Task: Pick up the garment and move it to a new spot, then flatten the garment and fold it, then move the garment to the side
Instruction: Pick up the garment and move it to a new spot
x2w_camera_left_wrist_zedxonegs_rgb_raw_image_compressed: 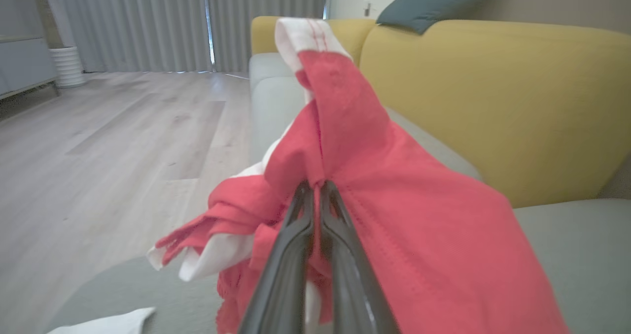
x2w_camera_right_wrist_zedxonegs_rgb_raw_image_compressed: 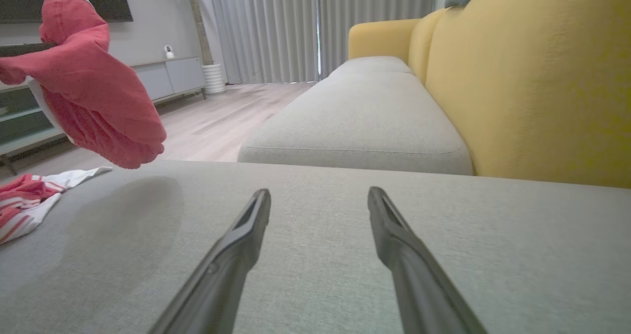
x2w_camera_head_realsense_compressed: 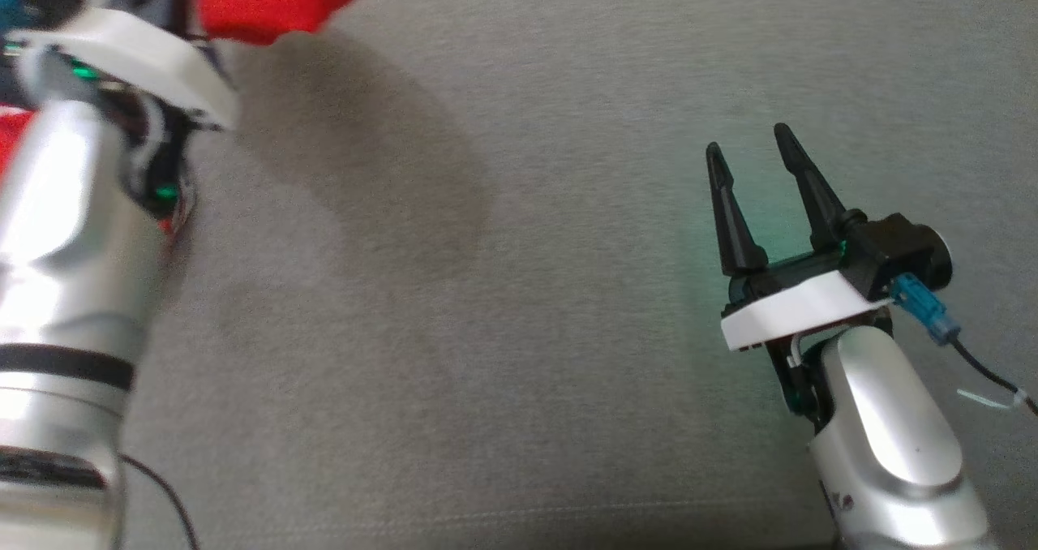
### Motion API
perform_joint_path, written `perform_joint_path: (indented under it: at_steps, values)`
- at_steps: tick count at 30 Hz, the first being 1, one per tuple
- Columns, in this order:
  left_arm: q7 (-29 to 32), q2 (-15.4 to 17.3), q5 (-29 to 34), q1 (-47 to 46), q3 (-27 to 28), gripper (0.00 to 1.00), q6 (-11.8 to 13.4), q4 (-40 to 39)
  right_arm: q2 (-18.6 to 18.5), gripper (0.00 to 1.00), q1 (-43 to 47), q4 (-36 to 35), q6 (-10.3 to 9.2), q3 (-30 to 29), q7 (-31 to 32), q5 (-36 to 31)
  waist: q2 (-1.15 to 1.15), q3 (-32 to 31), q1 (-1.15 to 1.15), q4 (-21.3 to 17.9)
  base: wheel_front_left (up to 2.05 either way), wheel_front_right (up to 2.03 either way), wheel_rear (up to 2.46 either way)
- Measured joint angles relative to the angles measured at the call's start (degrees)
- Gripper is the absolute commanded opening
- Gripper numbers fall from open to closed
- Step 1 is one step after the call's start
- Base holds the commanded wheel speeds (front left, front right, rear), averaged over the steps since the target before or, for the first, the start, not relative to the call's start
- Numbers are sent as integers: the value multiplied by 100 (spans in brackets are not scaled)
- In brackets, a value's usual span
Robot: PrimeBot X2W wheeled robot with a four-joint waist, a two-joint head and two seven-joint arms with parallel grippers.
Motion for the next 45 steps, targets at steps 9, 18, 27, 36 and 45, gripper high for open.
perform_joint_path:
  at_steps: [9,18,27,36,45]
  values:
    - [0,-724,138,409,-345,0,3,-405,4,100,226,-25,0,42,1,54,0,-167,0,-597,0,0,0]
    - [-1,-1361,140,790,-801,0,4,-720,8,100,237,-100,0,113,1,155,0,-200,0,-1084,0,0,0]
    - [0,-1380,293,1675,-937,100,212,-661,8,100,349,-104,0,83,1,204,0,-208,0,-1107,0,0,0]
    - [0,-1134,847,2938,162,100,913,-1535,13,100,365,-97,0,51,1,204,0,-340,0,-765,0,0,0]
    - [-1,-1078,1475,4127,1200,100,1056,-2618,25,100,582,42,0,-31,1,203,0,-596,0,-366,0,0,0]
